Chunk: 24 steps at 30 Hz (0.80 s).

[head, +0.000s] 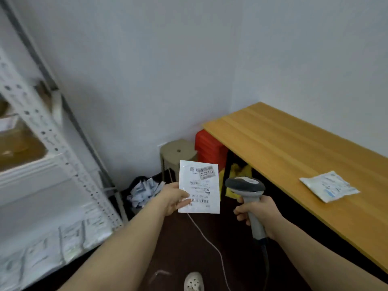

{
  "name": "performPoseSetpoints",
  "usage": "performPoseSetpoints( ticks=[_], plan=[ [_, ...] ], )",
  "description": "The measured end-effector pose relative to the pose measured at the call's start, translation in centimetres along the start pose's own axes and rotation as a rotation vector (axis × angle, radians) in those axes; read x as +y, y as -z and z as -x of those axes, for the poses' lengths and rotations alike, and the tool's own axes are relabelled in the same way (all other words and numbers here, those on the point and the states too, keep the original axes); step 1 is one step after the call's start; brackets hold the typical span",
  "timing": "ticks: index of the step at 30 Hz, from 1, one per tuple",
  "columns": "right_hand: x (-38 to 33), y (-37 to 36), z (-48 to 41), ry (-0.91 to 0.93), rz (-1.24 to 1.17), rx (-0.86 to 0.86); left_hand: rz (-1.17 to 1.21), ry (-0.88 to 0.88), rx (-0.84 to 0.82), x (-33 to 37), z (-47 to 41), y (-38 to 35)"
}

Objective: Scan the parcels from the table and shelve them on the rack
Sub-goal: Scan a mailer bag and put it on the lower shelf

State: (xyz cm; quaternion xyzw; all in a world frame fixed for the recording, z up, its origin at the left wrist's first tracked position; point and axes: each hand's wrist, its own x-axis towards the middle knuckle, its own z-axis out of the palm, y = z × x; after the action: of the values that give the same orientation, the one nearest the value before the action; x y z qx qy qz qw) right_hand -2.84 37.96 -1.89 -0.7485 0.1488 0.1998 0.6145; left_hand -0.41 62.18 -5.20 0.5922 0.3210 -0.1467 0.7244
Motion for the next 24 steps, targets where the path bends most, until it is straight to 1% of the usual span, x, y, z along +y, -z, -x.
performPoseSetpoints(
  ticks=[6,9,12,15,20,24],
  plan=[
    [2.2,-12.2,5.0,-0.011,0.134,-0.246,0.144,0.031,0.261,-6.3,8.7,15.6],
    [2.8,-18.6,7.6,-0.002,0.215,-0.345,0.21,0.024,0.398,-9.1,13.2,23.2],
    [3.5,-25.8,10.8,0.004,0.28,-0.423,0.31,0.02,0.493,-11.8,17.2,31.2],
    [4.6,-34.0,14.4,0.024,0.348,-0.501,0.434,0.009,0.601,-14.7,21.6,40.2],
    [7.1,-50.6,21.6,0.038,0.423,-0.656,0.577,-0.019,0.774,-20.8,28.6,56.8],
    [9.2,-62.5,27.6,0.034,0.524,-0.801,0.709,-0.041,0.92,-25.3,34.0,67.5]
  ],
)
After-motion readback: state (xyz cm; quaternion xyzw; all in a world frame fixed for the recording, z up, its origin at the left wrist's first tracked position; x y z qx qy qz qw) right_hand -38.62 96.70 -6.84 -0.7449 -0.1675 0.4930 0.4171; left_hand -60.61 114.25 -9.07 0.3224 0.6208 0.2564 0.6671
